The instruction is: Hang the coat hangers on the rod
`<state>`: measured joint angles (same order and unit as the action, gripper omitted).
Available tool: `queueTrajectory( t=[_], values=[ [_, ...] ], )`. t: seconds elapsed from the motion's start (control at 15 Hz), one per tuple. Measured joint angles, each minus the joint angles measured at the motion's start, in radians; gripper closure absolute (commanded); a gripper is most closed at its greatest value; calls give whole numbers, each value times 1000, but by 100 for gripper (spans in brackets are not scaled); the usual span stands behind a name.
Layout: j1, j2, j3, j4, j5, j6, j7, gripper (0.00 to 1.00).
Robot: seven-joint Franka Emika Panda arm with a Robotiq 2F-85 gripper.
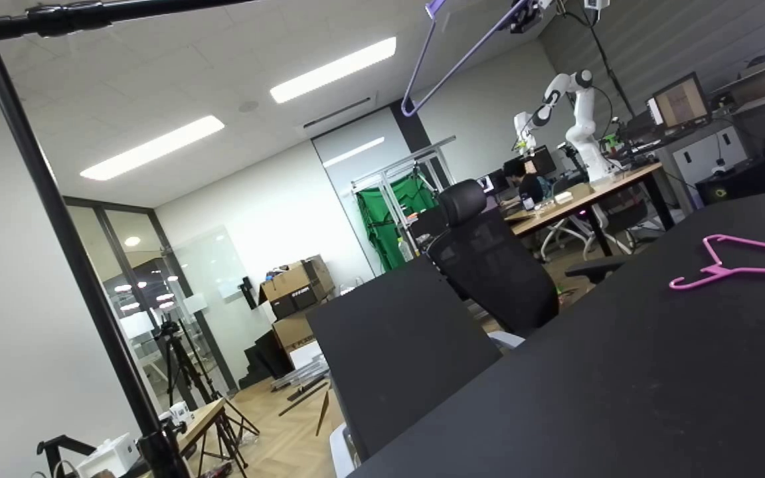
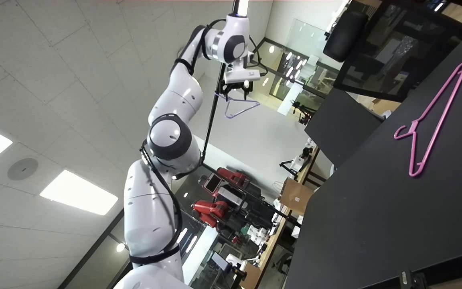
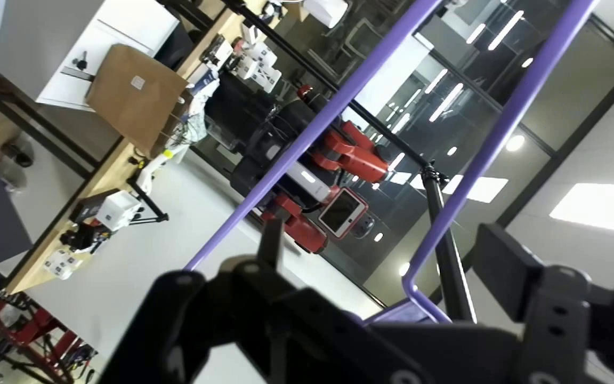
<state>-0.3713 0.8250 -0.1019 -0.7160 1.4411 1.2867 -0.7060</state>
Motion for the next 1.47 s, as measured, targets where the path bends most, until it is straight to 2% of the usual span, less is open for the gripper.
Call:
queueTrajectory(
  t=[0.4, 0.73, 1.07, 1.47],
  values=[
    [-20, -48, -116, 32, -135, 31, -6, 0],
    [2, -13, -212, 33, -296, 165, -71, 0],
    [59, 50, -300, 16, -459, 309, -93, 0],
    [69, 69, -310, -1, -476, 317, -101, 0]
  ],
)
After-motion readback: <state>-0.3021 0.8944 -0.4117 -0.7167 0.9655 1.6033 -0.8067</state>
